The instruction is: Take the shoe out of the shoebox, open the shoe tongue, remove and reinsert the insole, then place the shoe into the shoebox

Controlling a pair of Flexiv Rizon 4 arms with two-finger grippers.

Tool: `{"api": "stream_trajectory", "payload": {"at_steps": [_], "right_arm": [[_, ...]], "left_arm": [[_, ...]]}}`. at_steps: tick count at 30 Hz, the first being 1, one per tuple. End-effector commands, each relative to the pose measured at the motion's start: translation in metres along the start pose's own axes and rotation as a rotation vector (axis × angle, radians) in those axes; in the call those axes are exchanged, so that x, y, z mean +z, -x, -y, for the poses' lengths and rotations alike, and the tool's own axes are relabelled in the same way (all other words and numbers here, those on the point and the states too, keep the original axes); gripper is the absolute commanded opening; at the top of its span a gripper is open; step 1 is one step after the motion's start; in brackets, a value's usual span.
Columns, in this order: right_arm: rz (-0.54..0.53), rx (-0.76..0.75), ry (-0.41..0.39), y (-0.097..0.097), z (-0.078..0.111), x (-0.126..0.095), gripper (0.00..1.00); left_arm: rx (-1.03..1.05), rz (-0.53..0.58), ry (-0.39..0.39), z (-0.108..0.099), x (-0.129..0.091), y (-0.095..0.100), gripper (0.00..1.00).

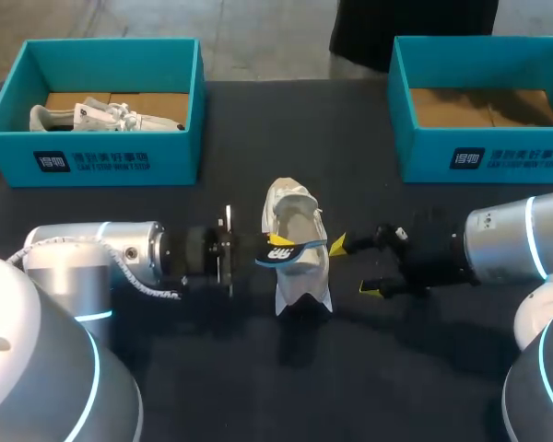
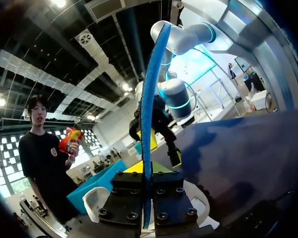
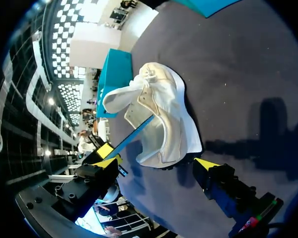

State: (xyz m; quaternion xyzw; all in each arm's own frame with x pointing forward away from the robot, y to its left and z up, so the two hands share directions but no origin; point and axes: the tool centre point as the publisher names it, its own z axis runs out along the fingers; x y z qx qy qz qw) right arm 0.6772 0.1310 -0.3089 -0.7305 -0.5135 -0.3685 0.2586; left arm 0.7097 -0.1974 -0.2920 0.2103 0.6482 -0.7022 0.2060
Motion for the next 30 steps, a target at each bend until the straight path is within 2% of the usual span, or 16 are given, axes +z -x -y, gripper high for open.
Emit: {"api": "stream_trajectory", "payload": {"at_steps": [1, 20, 30], "right_arm": [[0.006, 0.002, 0.004, -0.002, 0.001, 0.001, 1.0], [0.006, 0.002, 0.004, -0.002, 0.001, 0.001, 1.0], [0.006, 0.002, 0.004, -0.002, 0.001, 0.001, 1.0]], "left_arm": [[0.008, -0.006, 0.015, -0.008, 0.004, 0.0, 0.0], [-0.001, -0.019, 0.052, -0.03, 0.004, 0.0, 0.0], [-0.01, -0.029, 0.103, -0.048, 0.004, 0.002, 0.0]]}}
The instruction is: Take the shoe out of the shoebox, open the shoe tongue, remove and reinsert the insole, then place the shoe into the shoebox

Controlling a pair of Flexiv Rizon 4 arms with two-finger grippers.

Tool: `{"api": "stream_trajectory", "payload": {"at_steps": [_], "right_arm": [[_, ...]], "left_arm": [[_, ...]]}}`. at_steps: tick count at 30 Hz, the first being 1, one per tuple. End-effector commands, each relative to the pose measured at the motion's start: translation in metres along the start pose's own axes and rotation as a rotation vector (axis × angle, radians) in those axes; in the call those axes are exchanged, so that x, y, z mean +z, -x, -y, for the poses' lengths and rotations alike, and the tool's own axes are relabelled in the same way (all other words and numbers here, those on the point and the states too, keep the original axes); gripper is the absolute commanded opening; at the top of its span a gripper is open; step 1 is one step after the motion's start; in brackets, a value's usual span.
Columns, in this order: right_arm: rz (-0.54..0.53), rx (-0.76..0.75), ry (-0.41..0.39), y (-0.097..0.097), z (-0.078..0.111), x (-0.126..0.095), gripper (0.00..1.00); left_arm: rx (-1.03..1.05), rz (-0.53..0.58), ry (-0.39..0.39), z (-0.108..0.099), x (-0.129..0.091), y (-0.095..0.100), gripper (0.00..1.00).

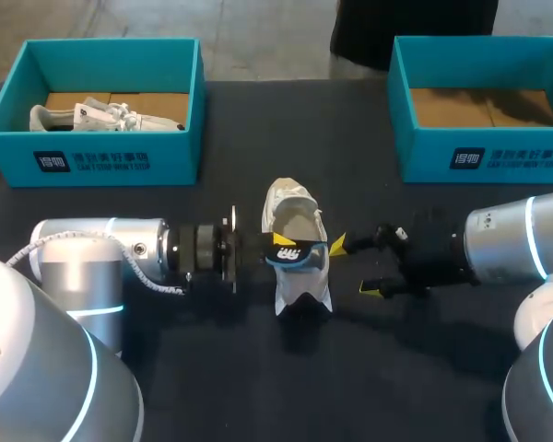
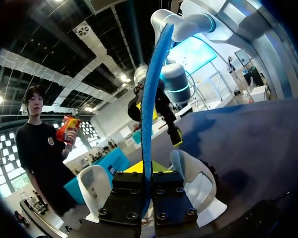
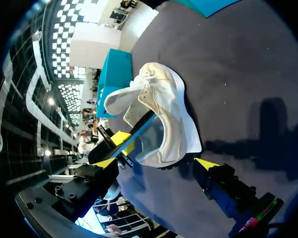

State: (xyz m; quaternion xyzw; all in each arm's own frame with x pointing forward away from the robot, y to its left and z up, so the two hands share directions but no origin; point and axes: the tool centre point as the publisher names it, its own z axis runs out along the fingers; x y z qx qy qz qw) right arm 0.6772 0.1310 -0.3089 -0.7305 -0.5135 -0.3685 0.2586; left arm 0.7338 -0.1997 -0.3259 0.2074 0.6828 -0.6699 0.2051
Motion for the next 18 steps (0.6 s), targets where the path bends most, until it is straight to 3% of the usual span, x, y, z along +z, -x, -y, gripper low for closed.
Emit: {"api": "stream_trajectory", "payload": {"at_steps": [1, 11, 13, 15, 18], "right_arm": [[0.006, 0.002, 0.004, -0.002, 0.001, 0.001, 1.0], [0.006, 0.002, 0.004, -0.002, 0.001, 0.001, 1.0], [0.006, 0.002, 0.004, -0.002, 0.001, 0.001, 1.0], [0.006, 0.002, 0.004, -0.002, 0.001, 0.001, 1.0], [0.006, 0.002, 0.004, -0.002, 0.001, 0.001, 1.0]], "left_arm": [[0.001, -0.01, 0.022, -0.007, 0.006, 0.002, 0.0], [-0.002, -0.001, 0.05, -0.014, 0.002, 0.003, 0.0], [0.0, 0.003, 0.053, -0.012, 0.001, 0.003, 0.57], [-0.003, 0.001, 0.052, -0.01, 0.001, 0.003, 0.86], [0.01, 0.002, 0.041, -0.003, 0.002, 0.002, 0.92]]}}
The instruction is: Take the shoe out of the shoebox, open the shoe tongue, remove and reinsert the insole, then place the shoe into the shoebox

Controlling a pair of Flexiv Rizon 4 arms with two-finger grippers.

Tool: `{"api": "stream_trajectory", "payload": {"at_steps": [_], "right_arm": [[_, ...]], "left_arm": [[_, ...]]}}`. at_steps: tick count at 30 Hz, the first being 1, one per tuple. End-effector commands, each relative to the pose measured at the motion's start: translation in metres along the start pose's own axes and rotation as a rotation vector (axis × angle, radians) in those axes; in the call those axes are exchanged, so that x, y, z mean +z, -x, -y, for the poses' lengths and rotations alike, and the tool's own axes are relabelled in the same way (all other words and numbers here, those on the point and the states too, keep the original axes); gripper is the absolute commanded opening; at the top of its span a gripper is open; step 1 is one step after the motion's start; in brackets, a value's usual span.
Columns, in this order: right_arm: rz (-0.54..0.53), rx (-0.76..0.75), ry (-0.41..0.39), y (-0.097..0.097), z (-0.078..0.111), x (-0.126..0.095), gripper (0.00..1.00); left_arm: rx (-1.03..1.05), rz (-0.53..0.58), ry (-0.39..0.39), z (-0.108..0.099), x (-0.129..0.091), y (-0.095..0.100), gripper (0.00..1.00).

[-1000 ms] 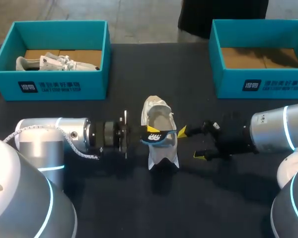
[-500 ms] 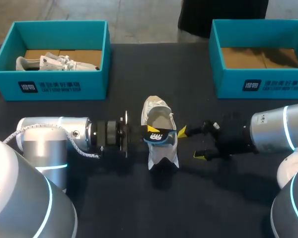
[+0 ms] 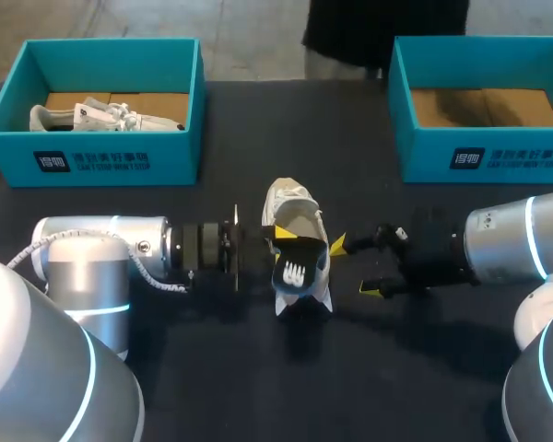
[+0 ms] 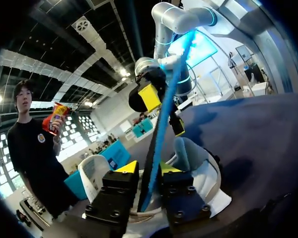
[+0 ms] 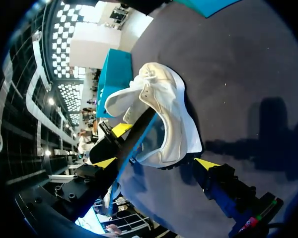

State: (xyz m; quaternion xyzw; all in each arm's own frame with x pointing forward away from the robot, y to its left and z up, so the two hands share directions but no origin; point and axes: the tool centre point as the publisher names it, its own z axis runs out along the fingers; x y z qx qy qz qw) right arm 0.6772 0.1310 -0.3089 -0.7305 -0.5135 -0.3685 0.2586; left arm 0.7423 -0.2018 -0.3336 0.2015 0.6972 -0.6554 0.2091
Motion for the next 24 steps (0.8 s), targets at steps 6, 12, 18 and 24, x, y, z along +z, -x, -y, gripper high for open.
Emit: {"api": "stream_trajectory", "payload": {"at_steps": [6, 12, 18, 24], "right_arm": [[0.006, 0.002, 0.004, -0.002, 0.001, 0.001, 1.0], [0.006, 0.002, 0.004, -0.002, 0.001, 0.001, 1.0], [0.006, 0.002, 0.004, -0.002, 0.001, 0.001, 1.0], [0.006, 0.002, 0.004, -0.002, 0.001, 0.001, 1.0]], "left_arm": [[0.032, 0.011, -0.03, 0.025, -0.003, -0.001, 0.87], [0.033, 0.013, -0.043, 0.031, -0.004, -0.006, 0.64], [0.035, 0.013, -0.05, 0.035, -0.004, -0.007, 0.44], [0.036, 0.008, -0.051, 0.036, -0.003, -0.007, 0.09]]}}
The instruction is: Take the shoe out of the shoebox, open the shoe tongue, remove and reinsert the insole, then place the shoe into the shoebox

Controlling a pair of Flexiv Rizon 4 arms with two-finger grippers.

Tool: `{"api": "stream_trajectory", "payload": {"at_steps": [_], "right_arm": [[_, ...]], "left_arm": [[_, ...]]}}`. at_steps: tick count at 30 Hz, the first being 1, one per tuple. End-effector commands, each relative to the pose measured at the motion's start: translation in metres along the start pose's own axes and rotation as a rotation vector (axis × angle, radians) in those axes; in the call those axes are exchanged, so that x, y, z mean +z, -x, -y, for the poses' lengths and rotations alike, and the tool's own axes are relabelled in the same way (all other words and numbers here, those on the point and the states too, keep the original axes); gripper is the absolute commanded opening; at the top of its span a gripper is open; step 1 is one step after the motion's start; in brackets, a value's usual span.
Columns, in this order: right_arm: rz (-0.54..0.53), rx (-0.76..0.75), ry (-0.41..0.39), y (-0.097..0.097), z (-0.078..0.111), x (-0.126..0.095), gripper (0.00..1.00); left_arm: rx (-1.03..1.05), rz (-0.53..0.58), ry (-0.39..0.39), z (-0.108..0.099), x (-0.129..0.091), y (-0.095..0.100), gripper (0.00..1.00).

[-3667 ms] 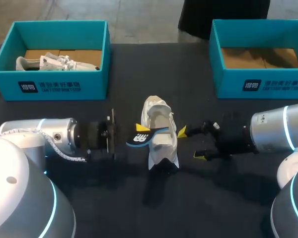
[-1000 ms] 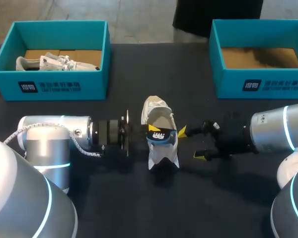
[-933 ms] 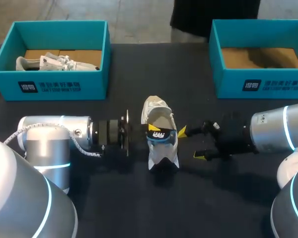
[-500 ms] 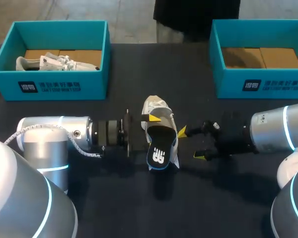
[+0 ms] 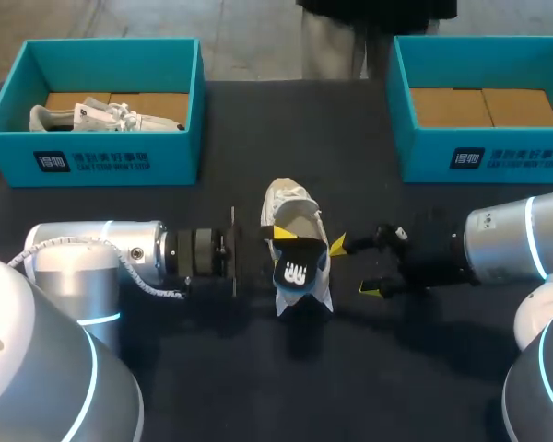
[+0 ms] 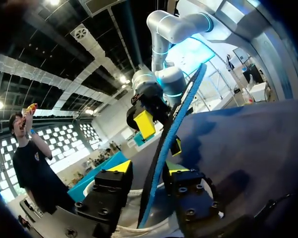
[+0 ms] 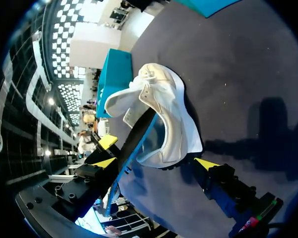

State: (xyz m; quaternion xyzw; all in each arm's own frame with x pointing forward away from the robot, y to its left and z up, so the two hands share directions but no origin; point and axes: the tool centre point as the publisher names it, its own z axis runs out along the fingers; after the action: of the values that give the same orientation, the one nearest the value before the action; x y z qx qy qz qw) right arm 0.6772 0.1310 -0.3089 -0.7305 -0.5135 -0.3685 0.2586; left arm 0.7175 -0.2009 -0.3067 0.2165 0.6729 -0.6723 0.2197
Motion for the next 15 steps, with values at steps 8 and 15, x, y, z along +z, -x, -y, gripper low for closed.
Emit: {"api": "stream_trajectory", "payload": {"at_steps": [8, 15], "right_arm": [[0.006, 0.002, 0.004, -0.002, 0.001, 0.001, 1.0], [0.006, 0.002, 0.004, -0.002, 0.001, 0.001, 1.0]], "left_arm": [[-0.015, -0.02, 0.033, -0.015, 0.002, -0.002, 0.0], [-0.02, -0.027, 0.063, -0.03, 0.006, 0.001, 0.0]]}}
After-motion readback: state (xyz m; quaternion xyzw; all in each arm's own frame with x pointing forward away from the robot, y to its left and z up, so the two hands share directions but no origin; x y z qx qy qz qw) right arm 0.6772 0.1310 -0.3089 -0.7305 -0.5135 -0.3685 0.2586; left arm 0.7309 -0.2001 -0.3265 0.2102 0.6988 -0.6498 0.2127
